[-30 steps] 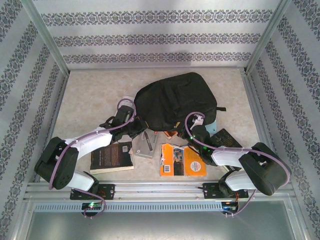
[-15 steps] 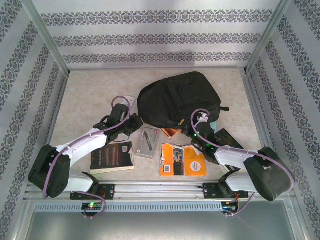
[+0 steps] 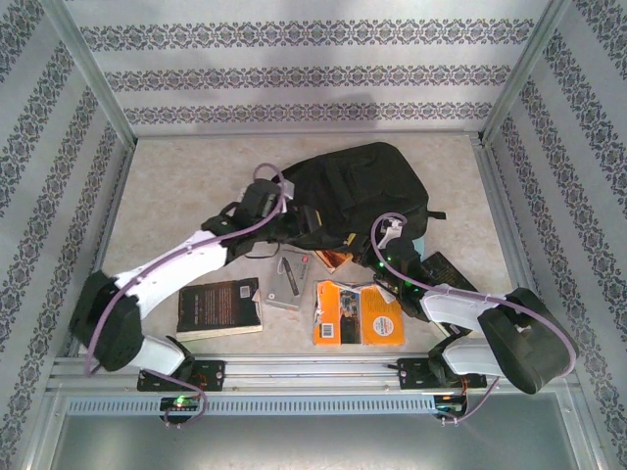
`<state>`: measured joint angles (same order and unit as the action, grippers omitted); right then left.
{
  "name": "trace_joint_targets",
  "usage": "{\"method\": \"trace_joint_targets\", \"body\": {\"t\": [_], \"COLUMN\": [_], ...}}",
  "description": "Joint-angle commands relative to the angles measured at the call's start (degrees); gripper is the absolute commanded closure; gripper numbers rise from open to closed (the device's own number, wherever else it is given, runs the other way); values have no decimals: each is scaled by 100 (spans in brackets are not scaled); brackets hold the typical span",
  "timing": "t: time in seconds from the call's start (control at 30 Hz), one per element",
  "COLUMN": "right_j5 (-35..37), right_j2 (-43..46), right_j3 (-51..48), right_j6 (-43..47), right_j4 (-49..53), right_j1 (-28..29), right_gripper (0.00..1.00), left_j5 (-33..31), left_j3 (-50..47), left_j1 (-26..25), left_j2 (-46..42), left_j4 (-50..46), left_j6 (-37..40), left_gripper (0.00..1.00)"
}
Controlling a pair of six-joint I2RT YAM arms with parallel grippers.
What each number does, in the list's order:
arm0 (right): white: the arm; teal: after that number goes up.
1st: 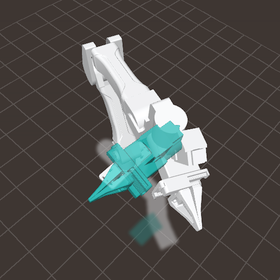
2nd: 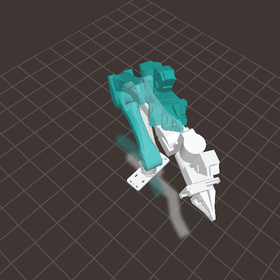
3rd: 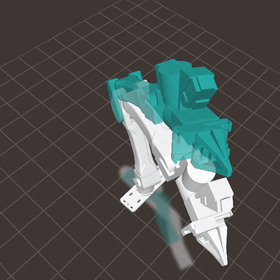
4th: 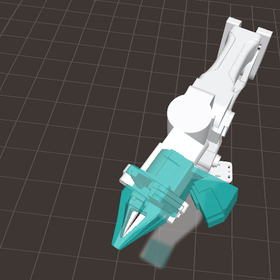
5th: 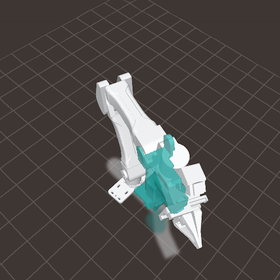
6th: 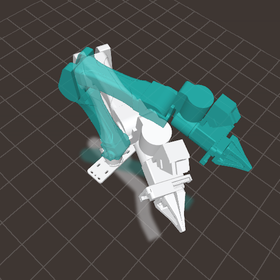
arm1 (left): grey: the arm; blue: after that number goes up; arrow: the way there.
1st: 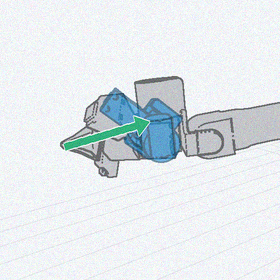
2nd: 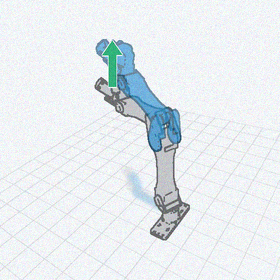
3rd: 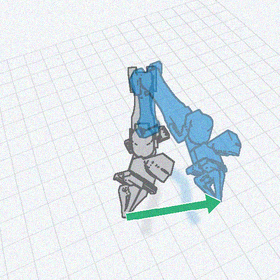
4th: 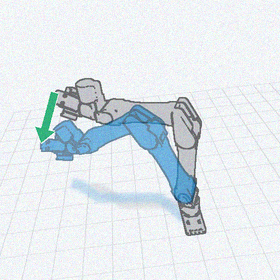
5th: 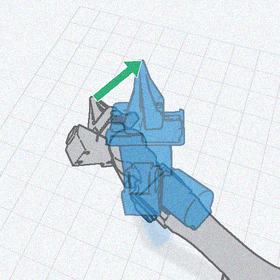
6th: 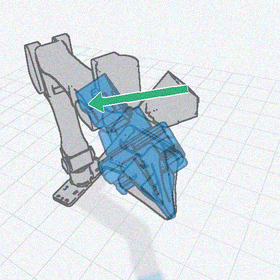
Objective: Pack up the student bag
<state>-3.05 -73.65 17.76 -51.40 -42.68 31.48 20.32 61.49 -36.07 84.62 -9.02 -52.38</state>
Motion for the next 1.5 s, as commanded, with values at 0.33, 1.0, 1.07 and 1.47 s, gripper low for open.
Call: {"method": "trace_joint_targets", "body": {"t": [0.33, 1.0, 1.07, 1.47], "right_j5": [-154, -94, -95, -38], "right_j2": [100, 105, 114, 132], "right_j3": [158, 158, 158, 158], "right_j6": [385, 367, 368, 387], "right_j4": [-453, -375, -356, -232], "right_j1": [279, 296, 297, 284], "right_gripper": [100, 100, 100, 100], "left_j5": [1, -177, -102, 286], "left_j3": [716, 1336, 1339, 1082], "left_j1": [-216, -216, -216, -266], "left_j2": [1059, 1329, 1459, 1742], "left_j4": [191, -327, -293, 91], "left_j6": [331, 1264, 1239, 977], "left_gripper": [50, 56, 56, 63]}}
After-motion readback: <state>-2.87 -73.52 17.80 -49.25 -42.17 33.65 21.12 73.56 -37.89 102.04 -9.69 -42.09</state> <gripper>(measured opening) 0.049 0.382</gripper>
